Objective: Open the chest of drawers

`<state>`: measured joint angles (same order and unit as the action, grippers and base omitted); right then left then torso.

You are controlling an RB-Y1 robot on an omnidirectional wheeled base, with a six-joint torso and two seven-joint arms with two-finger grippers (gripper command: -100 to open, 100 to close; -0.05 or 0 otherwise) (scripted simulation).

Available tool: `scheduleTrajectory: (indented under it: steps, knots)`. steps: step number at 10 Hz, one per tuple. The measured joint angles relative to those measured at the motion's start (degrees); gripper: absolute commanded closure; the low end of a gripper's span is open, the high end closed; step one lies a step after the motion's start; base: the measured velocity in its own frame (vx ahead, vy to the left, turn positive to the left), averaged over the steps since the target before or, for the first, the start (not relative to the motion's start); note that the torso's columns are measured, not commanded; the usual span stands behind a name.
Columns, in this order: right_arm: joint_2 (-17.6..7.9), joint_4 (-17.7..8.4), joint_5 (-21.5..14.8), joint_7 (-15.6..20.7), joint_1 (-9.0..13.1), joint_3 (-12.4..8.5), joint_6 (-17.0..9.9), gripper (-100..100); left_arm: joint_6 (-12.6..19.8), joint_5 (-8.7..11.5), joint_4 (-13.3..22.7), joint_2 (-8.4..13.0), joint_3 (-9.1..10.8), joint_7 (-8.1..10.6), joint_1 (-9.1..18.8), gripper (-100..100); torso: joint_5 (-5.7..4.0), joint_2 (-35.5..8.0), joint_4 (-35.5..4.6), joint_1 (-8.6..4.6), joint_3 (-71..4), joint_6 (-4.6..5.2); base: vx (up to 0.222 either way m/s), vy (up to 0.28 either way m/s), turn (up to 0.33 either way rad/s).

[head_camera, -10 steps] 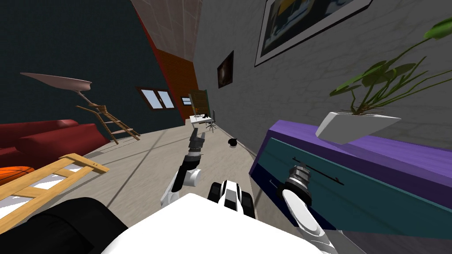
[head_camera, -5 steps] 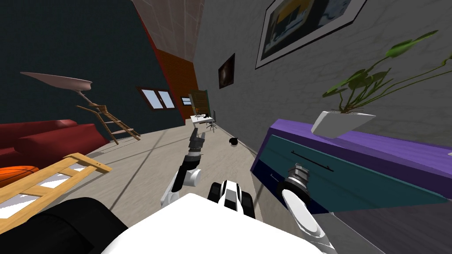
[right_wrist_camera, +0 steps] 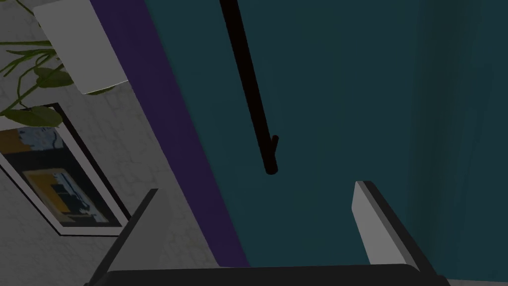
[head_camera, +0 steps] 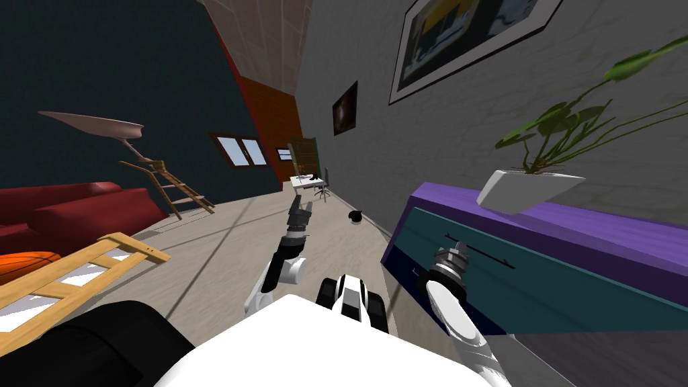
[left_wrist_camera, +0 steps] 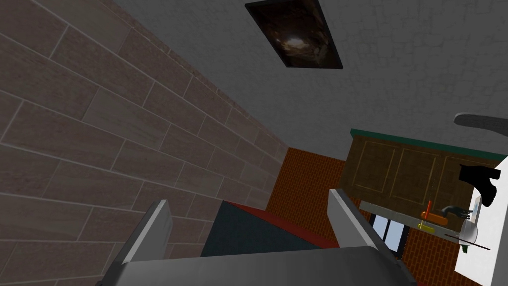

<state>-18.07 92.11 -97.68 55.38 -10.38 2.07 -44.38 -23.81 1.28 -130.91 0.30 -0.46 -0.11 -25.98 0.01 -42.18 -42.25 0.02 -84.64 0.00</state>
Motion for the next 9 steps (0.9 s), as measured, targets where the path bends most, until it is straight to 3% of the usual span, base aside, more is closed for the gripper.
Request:
scheduleTrajectory:
  steps: [4,7,8,9]
  knots:
    - [0.85,0.25,2.74,-2.95,2.32,-0.66,0.43,-100,0.0,0.0,0.0,-0.01,-0.01,0.0,0.01,0,0.01,-0.3,-0.08,0.06,0.19,0.01,0.047,-0.048,0.06]
    - [1.39,-0.57,4.77,0.04,4.62,-2.62,0.23,-100,0.01,0.0,0.01,0.0,0.0,0.0,0.02,0,-0.04,-0.15,-0.05,-0.12,0.1,0.02,-0.02,-0.068,0.105]
    - [1.4,-0.6,4.84,0.26,4.7,-2.7,0.19,100,0.0,0.0,0.01,-0.01,0.0,0.0,0.01,0,0.0,-0.06,-0.02,0.06,0.04,0.03,0.014,0.035,-0.181]
    - [1.31,-0.1,4.35,-0.29,3.93,-2.14,0.28,100,0.0,0.0,0.0,-0.01,-0.01,0.0,0.01,0,0.07,0.0,0.0,0.27,0.0,0.04,0.016,0.081,-0.214]
